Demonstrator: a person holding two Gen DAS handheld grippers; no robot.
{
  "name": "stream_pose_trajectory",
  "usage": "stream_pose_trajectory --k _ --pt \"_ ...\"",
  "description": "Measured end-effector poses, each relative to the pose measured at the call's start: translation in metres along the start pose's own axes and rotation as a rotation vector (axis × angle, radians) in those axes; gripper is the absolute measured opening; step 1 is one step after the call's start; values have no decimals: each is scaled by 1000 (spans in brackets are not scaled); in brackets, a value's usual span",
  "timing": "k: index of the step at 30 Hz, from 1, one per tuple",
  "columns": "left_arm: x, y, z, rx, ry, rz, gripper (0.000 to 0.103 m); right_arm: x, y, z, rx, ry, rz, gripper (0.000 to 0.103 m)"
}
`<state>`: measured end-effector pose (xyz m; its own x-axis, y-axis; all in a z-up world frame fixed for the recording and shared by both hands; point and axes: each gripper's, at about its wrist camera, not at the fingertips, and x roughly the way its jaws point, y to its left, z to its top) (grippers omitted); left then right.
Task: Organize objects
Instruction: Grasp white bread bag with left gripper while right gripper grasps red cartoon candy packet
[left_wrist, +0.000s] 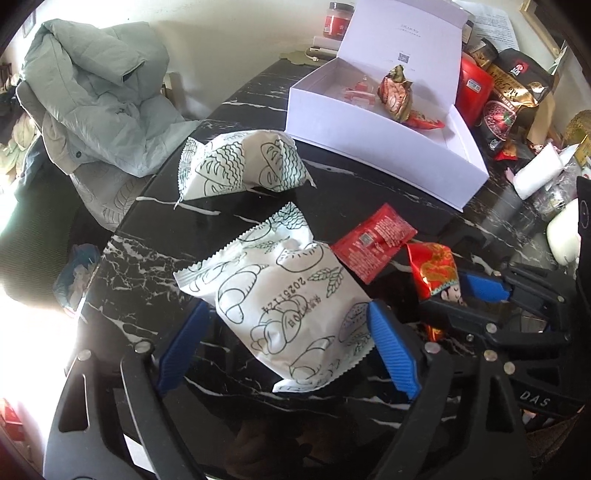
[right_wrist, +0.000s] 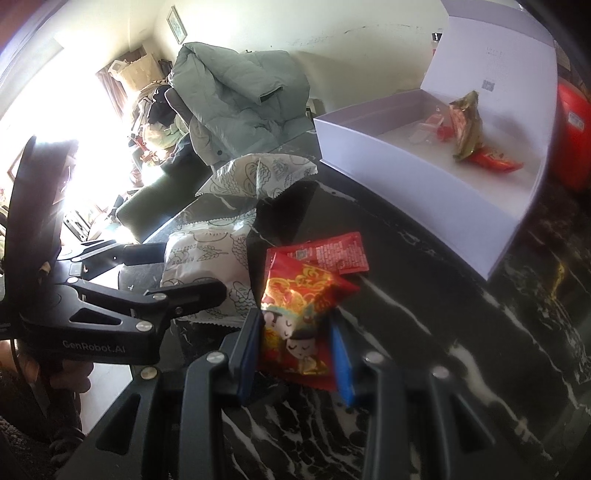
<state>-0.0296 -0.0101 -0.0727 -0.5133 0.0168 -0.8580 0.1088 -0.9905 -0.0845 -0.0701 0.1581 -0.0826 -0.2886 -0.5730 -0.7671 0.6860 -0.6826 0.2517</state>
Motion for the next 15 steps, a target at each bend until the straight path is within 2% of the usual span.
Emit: stream_pose_trajectory --k 6,10,12,13,14,15 --pt "7 -2 8 13 3 26 87 1 -8 1 2 -3 -29 36" --pt "17 -4 9 46 0 -8 89 8 -11 1 -8 14 -40 36" --pt "23 -3 8 39 12 -63 83 10 -10 2 -12 14 -37 36" --pt "22 -3 7 40 -7 -79 74 10 -9 3 -12 15 -34 36" --pt "21 -4 6 47 -16 -86 68 11 -9 4 -14 15 -35 36" --pt "21 -5 7 52 -16 -86 67 12 -9 4 -17 14 -36 36"
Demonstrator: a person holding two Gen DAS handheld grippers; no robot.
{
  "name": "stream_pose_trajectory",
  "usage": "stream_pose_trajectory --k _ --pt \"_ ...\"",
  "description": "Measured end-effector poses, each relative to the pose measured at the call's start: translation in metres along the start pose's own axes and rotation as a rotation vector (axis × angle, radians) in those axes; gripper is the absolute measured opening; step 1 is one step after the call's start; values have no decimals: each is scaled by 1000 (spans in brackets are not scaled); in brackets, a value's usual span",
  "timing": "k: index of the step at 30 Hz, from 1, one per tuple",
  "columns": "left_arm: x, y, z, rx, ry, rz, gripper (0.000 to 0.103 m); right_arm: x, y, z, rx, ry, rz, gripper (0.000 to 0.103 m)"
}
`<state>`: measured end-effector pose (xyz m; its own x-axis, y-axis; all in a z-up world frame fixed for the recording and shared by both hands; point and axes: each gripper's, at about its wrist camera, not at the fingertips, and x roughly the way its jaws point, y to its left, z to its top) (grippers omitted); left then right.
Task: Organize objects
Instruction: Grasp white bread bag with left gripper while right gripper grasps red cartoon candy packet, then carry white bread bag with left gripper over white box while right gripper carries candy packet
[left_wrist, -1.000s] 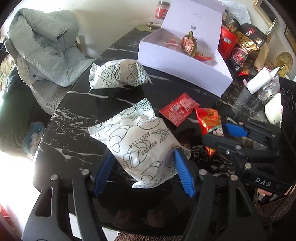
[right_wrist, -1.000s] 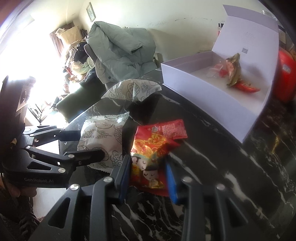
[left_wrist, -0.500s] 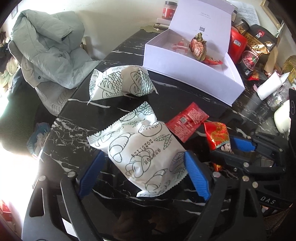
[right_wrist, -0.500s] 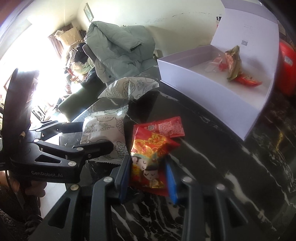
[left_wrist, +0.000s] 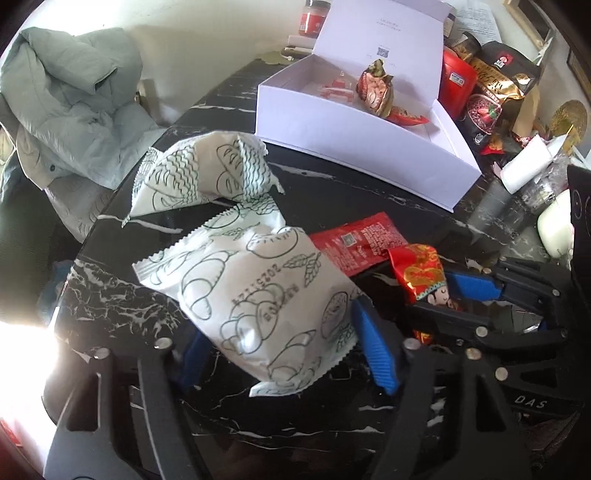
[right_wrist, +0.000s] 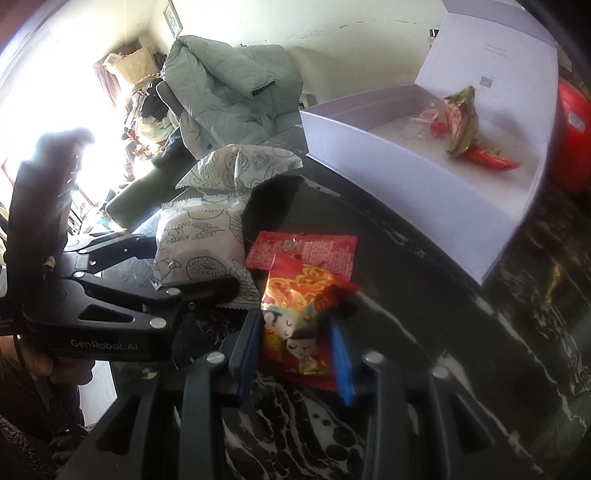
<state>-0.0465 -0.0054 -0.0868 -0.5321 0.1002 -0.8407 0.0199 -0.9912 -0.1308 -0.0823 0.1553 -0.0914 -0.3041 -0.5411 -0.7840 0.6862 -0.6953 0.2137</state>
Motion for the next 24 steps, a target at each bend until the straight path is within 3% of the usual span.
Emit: stream_pose_trajectory --k 8,14,24 --pt "-5 5 0 -3 -13 -50 53 1 1 3 0 -1 16 35" --pt "-18 9 -9 -34 -2 -91 50 -8 5 2 -4 -27 41 35" --pt "-51 2 -14 -17 -58 -77 49 -29 17 0 -25 -67 57 35"
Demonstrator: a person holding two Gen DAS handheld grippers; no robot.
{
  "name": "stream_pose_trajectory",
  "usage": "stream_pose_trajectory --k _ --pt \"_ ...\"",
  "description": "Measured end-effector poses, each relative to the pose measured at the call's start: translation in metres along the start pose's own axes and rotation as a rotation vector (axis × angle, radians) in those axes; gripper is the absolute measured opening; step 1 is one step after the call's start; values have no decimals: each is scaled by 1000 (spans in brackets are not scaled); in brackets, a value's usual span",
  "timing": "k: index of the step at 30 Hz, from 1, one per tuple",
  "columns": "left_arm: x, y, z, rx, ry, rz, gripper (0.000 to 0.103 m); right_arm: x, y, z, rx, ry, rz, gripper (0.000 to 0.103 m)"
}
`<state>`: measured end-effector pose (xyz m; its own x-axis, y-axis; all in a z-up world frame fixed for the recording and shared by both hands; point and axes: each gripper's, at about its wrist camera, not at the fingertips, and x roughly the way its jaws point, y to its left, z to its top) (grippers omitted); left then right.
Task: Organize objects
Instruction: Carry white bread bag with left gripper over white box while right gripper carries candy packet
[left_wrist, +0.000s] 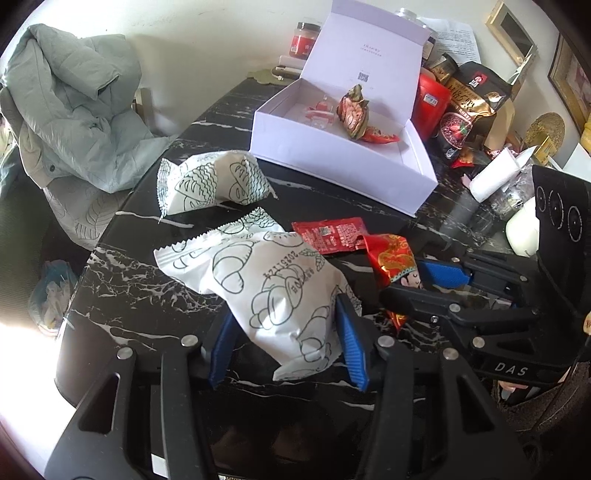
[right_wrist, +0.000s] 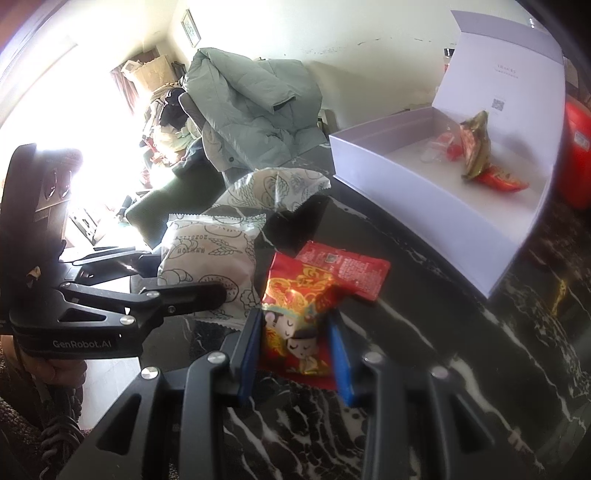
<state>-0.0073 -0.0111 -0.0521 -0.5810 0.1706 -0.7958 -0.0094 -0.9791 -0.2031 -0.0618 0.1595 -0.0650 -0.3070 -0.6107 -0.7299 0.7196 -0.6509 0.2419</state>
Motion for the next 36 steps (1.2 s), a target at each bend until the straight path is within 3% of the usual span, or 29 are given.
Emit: stream_pose_trajectory --k 15,28,36 --pt "-31 -39 32 94 -97 -35 48 -56 -1 16 -26 -109 -63 35" --pt "-3 -76 49 163 -68 -105 48 -76 -32 9 48 -125 -121 35" --pt "3 -88 73 198 -89 -112 48 -83 -49 25 48 -147 -152 34"
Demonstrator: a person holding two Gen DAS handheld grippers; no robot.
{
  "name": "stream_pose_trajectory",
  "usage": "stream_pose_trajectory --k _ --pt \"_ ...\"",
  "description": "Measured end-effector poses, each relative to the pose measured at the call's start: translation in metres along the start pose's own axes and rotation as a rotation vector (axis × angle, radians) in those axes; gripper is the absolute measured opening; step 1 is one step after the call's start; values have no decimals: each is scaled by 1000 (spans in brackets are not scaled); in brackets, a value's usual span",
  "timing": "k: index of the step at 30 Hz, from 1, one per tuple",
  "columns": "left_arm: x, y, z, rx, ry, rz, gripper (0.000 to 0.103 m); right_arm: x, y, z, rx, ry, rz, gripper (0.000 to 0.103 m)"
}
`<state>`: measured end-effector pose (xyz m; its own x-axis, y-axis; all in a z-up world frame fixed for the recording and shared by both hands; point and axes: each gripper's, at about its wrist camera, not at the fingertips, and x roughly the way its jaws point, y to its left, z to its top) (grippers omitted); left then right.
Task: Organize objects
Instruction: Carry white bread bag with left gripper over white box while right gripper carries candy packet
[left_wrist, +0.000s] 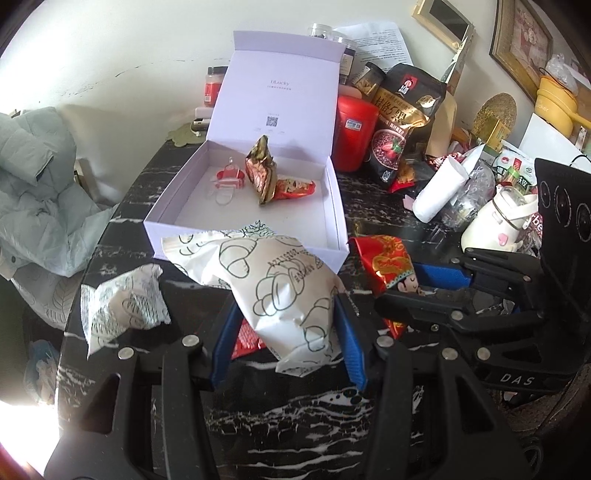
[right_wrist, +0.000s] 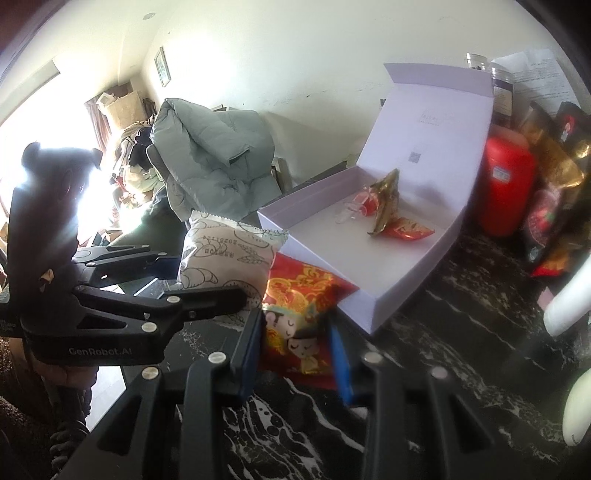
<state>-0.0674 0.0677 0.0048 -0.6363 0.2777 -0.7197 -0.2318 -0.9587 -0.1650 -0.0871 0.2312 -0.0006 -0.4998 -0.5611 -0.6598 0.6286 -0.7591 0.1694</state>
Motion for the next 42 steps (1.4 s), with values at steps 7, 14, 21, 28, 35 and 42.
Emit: stream_pose_trajectory --k 7,14,21,28,35,42 --pt "10 -3 24 22 0 -1 48 5 -16 19 -8 -10 -3 34" --pt "25 -1 45 40 3 -1 48 18 -32 34 -5 -9 5 34" --pt "43 6 65 48 16 -8 47 32 -46 52 -10 -5 19 34" --pt "67 14 85 61 29 -9 47 50 -63 67 4 1 14 34" --pt "91 22 106 72 35 -13 47 69 -84 80 21 4 7 34" --pt "108 29 124 84 31 -9 47 82 -97 98 12 -4 -5 34"
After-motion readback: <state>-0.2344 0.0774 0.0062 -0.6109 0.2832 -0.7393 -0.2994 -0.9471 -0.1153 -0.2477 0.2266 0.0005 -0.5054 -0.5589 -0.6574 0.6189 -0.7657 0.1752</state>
